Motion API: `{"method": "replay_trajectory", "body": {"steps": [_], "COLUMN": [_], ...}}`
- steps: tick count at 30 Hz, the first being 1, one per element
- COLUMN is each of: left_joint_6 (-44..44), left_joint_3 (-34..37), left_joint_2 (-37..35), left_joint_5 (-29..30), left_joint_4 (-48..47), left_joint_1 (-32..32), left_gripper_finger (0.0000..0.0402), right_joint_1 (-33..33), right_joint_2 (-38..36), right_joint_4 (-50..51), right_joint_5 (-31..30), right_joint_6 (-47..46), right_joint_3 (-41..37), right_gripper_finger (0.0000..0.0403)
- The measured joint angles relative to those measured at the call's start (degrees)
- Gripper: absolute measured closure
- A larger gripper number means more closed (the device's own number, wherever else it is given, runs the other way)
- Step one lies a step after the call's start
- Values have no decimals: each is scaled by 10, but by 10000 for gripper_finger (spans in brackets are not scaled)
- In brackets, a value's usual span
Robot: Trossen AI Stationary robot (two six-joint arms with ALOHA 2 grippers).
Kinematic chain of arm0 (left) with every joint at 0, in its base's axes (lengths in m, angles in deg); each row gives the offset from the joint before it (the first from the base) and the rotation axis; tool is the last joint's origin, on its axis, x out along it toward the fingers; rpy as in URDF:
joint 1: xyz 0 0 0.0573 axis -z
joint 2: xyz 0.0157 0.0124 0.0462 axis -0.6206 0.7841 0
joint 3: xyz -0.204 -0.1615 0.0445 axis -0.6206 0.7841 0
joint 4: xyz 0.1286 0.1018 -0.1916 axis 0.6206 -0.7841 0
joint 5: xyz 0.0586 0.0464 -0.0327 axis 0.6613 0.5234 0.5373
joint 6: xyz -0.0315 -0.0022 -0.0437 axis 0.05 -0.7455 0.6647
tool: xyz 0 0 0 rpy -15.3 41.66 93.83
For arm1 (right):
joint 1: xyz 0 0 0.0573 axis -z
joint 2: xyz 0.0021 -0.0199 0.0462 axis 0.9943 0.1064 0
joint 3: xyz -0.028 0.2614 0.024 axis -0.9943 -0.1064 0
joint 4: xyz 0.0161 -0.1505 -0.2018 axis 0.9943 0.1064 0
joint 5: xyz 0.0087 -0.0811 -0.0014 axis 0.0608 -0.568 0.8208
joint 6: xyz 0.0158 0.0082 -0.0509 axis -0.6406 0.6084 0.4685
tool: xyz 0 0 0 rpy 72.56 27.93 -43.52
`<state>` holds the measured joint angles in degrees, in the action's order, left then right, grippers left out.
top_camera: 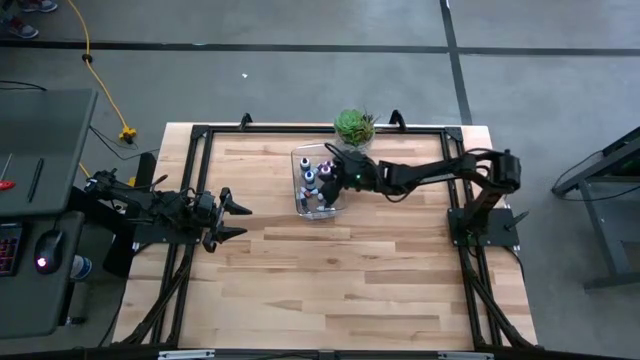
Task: Pick & Place food coloring
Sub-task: Put the big pink food coloring bottle into the transparent bin
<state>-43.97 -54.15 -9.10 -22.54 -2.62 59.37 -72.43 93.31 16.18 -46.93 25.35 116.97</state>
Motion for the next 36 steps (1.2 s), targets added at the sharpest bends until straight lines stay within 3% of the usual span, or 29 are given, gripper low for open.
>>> {"method": "replay_trajectory", "body": {"steps": [21,36], "left_joint_6": [0,0], "left_joint_3": [0,0], "left_joint_2": [0,0], "left_joint_5": [0,0], "left_joint_4": [0,0], "left_joint_1": [0,0], "left_gripper_finger": [130,130], "right_joint_1": [-16,-17], "right_joint_2": [85,86], "right_joint_4": [-96,-93], "right_joint_5": [-145,-131], "right_joint_6": [1,1], "right_joint_3": [1,0], "right_gripper_finger": [260,257]}}
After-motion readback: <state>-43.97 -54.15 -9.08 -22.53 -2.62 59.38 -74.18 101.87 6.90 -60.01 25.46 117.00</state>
